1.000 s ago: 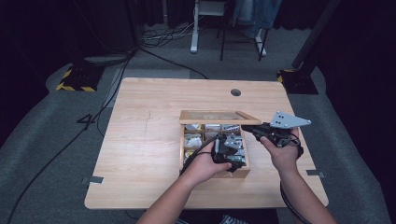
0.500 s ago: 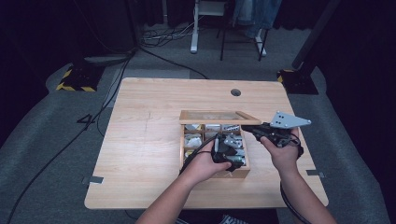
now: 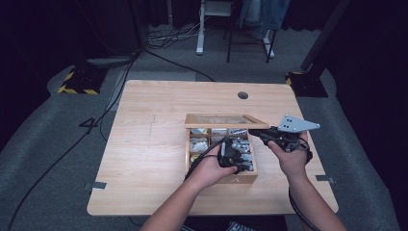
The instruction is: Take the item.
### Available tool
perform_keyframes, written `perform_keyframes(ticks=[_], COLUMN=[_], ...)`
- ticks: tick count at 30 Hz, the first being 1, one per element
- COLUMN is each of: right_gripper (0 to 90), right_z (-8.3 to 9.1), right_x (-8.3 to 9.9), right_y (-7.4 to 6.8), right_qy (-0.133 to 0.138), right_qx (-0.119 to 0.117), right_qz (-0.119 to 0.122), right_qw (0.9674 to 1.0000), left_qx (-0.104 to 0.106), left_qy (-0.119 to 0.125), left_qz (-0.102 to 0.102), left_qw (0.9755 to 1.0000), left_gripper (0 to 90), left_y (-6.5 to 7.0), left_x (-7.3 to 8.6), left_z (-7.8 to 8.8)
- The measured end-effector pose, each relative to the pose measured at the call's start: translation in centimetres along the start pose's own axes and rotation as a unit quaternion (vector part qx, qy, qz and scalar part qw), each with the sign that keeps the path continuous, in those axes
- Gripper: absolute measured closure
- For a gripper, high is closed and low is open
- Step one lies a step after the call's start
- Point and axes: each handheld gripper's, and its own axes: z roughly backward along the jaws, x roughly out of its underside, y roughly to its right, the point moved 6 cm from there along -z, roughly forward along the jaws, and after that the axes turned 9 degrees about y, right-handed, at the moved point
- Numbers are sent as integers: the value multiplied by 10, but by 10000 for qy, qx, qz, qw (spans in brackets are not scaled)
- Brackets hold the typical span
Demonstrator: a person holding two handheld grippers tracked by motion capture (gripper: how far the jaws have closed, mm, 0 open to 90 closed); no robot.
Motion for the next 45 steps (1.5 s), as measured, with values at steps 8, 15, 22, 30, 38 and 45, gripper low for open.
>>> perform_keyframes(ticks=[8,15,22,30,38,45], right_gripper=[900,900,900,900,900,900], right_z=[0,0,0,0,0,-2], right_x=[0,0,0,-1,-1,-5], right_y=[0,0,0,1,1,4], right_qy=[8,7,13,6,16,90], right_qx=[-15,-11,-12,-6,-23,-26], right_qz=[-8,-5,-11,-6,3,-1], right_qw=[10000,10000,10000,10000,10000,10000], left_qx=[310,458,391,246,138,-85], left_qy=[-80,-30,332,575,728,815], left_qz=[310,285,141,-6,-130,-107], left_qw=[9990,9985,9986,9980,9972,9966], left_gripper=[803,898,899,898,897,897], left_y=[-1,1,3,6,12,10], left_x=[3,3,-9,-21,-30,-31], left_z=[-6,-4,11,27,44,65])
